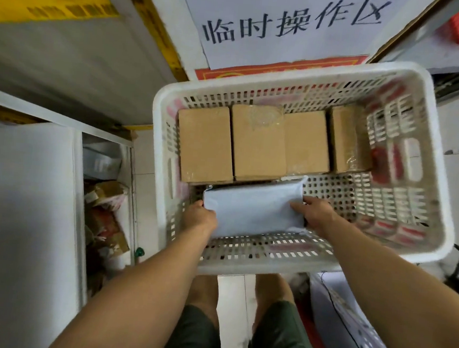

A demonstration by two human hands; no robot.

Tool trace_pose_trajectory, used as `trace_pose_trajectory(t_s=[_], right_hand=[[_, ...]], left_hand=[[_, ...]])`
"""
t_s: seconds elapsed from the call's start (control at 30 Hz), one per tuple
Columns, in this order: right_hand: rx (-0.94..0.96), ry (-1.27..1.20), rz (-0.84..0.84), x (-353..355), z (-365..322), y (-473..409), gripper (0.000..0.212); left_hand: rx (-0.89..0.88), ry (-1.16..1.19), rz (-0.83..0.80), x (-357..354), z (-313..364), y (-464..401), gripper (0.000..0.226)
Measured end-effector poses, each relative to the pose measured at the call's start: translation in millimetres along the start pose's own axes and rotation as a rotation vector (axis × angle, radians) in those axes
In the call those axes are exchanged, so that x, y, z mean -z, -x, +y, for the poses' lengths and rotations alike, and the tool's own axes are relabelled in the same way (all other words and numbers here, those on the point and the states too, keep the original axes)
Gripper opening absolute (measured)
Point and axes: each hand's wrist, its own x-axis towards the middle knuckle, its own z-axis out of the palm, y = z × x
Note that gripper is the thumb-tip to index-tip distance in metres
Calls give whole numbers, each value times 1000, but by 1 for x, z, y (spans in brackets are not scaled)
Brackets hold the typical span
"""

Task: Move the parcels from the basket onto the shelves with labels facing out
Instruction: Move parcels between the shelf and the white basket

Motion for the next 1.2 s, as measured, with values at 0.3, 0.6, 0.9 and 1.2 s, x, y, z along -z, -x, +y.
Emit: trace_pose_trajectory(t_s=[0.3,0.6,0.9,1.2], right_hand=[[2,77,-115,-38,-3,-44,38],[75,229,-190,-33,-19,-8,58],[373,485,-94,-18,-87,148,43],[812,905,59,-52,-193,304,42]], left_hand=[[46,77,98,-24,-7,-44,60],[4,37,-9,-5,-1,-24,65],[-385,-9,-143,73,39,68,35],[-771,-260,46,228,83,164,36]])
